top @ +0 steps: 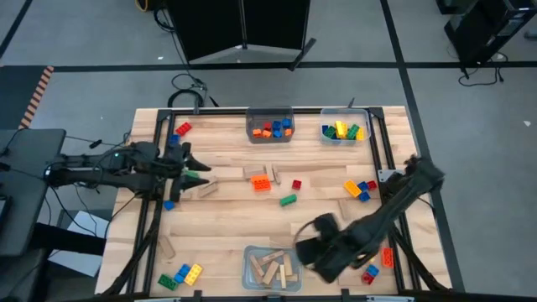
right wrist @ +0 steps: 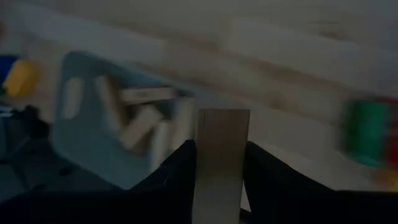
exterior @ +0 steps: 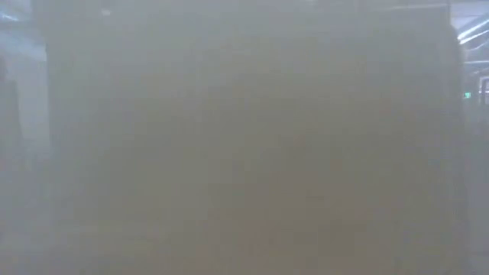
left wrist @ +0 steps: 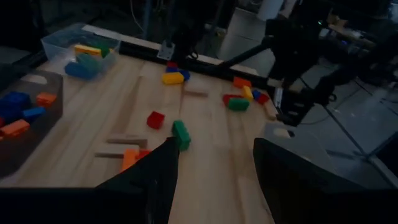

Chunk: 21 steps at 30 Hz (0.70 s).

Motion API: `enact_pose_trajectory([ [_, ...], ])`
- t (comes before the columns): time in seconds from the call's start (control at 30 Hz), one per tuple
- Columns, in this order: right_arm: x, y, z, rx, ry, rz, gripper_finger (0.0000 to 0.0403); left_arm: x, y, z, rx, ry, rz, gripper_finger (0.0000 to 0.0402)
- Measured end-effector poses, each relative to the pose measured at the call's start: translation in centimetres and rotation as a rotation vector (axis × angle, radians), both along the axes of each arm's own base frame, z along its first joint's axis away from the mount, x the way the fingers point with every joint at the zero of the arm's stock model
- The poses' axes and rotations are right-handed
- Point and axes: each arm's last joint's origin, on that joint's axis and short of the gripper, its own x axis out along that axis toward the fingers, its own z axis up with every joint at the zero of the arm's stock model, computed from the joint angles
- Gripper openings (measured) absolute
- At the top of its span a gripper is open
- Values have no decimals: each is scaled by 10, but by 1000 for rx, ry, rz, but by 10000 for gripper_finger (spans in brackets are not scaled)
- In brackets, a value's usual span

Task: Sort blocks by size
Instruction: Put the brown block into the gray bin

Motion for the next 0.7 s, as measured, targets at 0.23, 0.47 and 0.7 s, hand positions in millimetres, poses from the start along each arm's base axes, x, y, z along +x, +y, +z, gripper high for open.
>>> enact_pose_trajectory([
  [0.23, 66, 27, -24, -5, -12, 78, 116, -11, -3, -3, -4, 31, -53, 213],
  [0.47, 89, 44, -63, 39, 70, 62, 132, -13, -3, -5, -2, 48, -71, 213],
  [0.7, 93, 48, -69, 49, 60, 54, 172, -13, -4, -5, 6, 52, -101, 214],
])
